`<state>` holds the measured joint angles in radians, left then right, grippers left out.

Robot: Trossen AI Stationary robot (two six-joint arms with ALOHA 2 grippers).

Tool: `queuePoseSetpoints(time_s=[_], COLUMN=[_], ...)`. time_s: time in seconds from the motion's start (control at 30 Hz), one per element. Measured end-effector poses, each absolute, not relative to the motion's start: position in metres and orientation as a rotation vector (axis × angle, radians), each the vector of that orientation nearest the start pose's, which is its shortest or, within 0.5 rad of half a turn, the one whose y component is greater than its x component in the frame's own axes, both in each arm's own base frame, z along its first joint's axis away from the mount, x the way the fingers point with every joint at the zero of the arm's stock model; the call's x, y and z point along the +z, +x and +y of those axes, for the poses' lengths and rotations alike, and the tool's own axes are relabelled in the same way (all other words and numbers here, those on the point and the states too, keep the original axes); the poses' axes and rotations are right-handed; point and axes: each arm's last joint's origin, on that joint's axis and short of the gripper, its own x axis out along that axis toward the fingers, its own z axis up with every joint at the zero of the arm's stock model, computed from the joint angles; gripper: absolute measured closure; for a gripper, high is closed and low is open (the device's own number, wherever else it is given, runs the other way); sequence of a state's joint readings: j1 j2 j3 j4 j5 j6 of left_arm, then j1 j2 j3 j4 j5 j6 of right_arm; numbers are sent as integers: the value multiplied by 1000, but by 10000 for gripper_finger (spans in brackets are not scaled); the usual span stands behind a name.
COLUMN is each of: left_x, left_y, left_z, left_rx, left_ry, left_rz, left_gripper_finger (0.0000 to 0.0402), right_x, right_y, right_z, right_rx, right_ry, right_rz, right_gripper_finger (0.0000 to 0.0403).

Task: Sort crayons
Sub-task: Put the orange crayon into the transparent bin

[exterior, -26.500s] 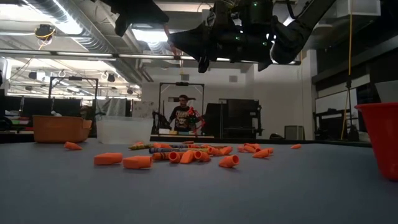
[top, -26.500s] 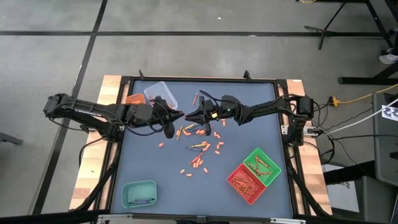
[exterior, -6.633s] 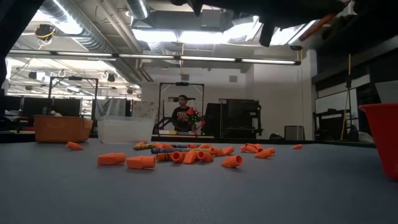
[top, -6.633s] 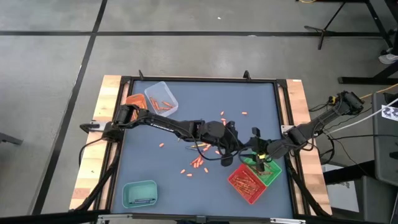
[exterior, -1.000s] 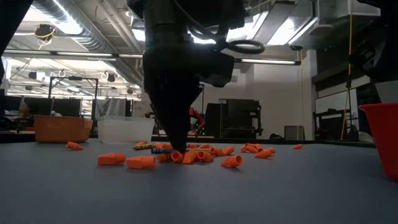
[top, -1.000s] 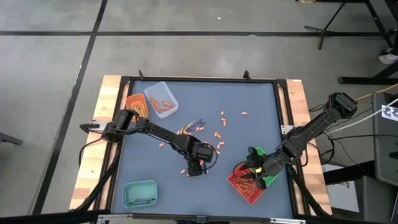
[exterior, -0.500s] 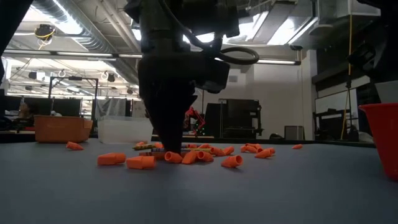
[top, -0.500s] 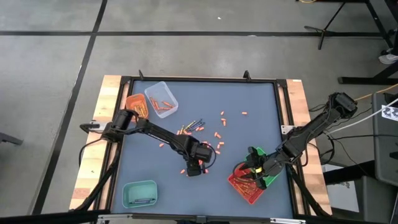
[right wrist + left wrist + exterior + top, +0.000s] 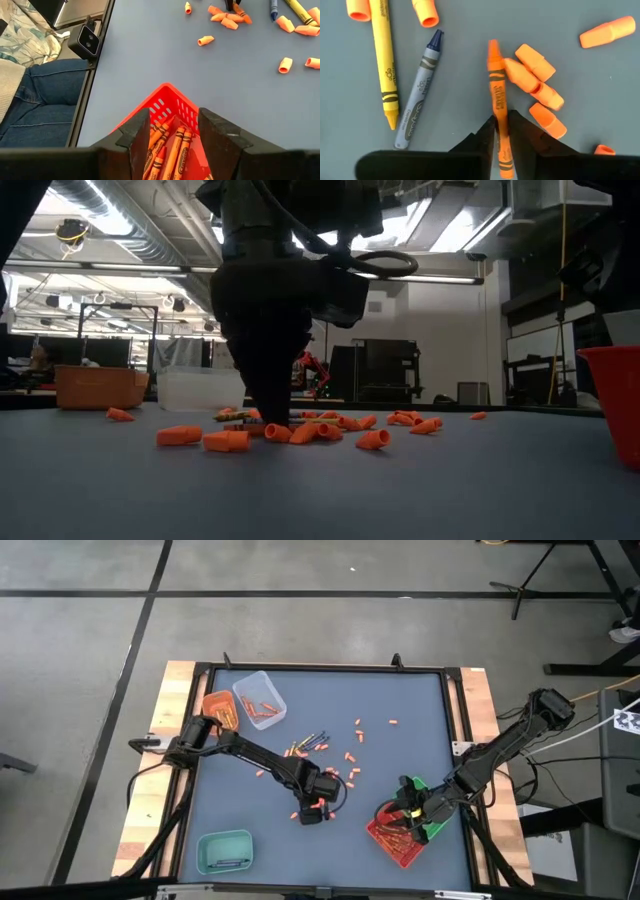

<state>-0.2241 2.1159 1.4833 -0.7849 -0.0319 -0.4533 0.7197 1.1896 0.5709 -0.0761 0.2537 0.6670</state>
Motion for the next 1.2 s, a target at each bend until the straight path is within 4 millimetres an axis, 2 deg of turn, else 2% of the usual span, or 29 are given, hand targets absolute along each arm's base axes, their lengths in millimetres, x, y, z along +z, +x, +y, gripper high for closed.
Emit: queuePoseSetpoints(time_s=[0.2, 0.43, 0.57, 0.7, 0.9, 1.2], left_x=[137, 139, 148, 168, 197, 234], left_y=[395, 396, 394, 392, 384, 361], left_z=[-87, -79, -72, -60, -35, 28], left_rx=[156, 149, 161, 179, 199, 358], left_ry=[-180, -177, -149, -168, -148, -116], left_rz=[1413, 1415, 1403, 1353, 1316, 1318], left_gripper_finger=[394, 397, 399, 398, 398, 397], right_x=[194, 194, 194, 194, 194, 195], right_y=[178, 178, 178, 178, 178, 179], right_z=[145, 145, 145, 145, 146, 145], right_rx=[199, 216, 216, 216, 217, 187], right_ry=[299, 252, 253, 254, 254, 244], right_rz=[719, 711, 709, 708, 707, 691], right_gripper_finger=[237, 237, 237, 237, 237, 237])
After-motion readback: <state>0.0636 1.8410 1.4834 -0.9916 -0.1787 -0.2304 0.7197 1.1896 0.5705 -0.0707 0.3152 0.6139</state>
